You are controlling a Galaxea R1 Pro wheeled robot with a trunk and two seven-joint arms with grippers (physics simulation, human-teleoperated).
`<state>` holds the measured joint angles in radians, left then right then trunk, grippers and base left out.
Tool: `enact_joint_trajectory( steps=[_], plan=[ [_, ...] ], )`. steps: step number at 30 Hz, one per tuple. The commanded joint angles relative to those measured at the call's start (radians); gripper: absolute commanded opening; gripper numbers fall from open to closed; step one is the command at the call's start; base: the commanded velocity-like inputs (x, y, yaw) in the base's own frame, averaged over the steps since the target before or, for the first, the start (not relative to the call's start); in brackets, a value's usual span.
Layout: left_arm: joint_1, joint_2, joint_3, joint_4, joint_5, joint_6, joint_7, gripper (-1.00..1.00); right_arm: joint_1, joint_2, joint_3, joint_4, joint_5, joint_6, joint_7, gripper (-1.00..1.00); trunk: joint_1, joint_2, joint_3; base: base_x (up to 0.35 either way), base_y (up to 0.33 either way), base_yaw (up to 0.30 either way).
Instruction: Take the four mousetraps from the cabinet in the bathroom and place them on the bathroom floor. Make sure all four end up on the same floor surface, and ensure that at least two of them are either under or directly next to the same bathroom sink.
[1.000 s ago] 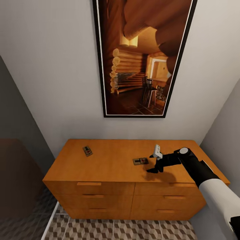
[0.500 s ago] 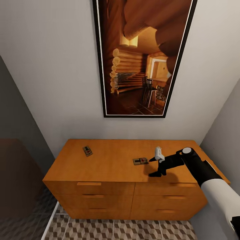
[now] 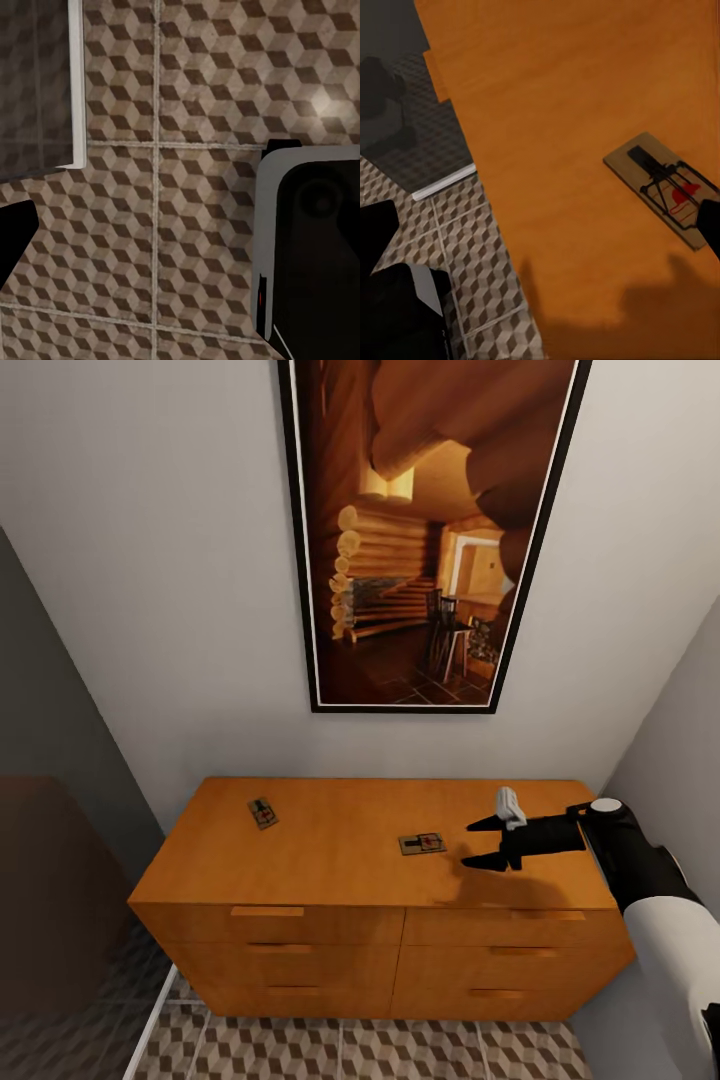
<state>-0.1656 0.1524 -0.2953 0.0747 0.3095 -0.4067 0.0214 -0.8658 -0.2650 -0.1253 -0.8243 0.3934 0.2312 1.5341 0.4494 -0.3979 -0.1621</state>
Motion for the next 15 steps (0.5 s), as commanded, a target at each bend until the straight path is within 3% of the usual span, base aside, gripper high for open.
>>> enact_joint_trajectory(
  steps=[1, 15],
  plan=[
    [-0.002, -0.001, -0.008, 0.004, 0.003, -0.006, 0.002, 1.0, -0.001, 0.0, -0.008, -0.001, 0.006, 0.018, 0.01, 1.0, 0.001, -0.002, -0.002, 0.0, 0.0, 0.0],
    [-0.002, -0.001, -0.008, 0.004, 0.003, -0.006, 0.002, 1.0, -0.001, 0.0, -0.028, -0.003, 0.006, 0.047, 0.025, 1.0, 0.001, -0.002, -0.002, 0.0, 0.0, 0.0]
  ],
)
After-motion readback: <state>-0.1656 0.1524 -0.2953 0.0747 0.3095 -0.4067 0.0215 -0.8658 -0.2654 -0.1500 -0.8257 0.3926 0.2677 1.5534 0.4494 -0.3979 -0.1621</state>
